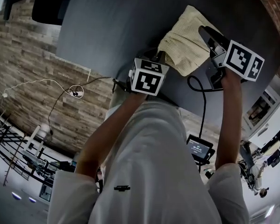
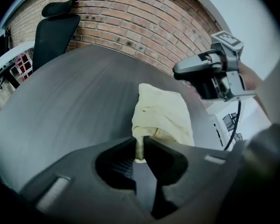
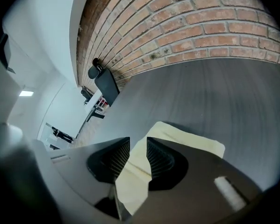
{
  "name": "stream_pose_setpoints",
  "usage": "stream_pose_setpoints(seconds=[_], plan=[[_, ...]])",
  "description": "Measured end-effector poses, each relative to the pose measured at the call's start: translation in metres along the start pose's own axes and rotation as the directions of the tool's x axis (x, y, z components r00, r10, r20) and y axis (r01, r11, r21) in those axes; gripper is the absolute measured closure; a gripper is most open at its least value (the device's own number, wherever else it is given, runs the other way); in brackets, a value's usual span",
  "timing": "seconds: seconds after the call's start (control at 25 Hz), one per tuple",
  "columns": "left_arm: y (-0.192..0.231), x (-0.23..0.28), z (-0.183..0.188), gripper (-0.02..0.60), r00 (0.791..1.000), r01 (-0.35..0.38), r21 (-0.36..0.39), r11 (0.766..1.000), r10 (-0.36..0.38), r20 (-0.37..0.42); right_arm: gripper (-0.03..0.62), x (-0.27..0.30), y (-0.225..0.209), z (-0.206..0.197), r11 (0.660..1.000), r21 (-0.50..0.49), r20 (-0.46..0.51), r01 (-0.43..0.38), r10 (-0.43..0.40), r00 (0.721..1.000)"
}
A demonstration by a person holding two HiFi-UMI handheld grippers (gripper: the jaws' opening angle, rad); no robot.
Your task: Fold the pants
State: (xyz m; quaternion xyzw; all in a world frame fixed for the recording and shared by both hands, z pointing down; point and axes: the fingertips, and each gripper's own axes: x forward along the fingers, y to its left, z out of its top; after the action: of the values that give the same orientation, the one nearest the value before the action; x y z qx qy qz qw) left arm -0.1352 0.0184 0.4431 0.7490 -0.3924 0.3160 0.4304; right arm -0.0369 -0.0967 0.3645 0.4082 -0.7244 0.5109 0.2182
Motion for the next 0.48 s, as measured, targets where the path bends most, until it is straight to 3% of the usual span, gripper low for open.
stream_pose_setpoints(seconds=[0.36, 0.48], plan=[[0.036, 0.025, -0.026, 0.503, 0.996, -0.028, 0.111, 0.993, 0.038, -0.086, 0.566, -0.027, -0.017, -0.02, 0.989, 0.054, 0.05, 0.135, -0.138, 0.989], [0.035, 0.018, -0.024, 0.503, 0.996, -0.013, 0.188, 0.982, 0.03, -0.085, 0.581, -0.039, -0.014, -0.033, 0.984, 0.087, 0.072, 0.154, -0.16, 0.984]])
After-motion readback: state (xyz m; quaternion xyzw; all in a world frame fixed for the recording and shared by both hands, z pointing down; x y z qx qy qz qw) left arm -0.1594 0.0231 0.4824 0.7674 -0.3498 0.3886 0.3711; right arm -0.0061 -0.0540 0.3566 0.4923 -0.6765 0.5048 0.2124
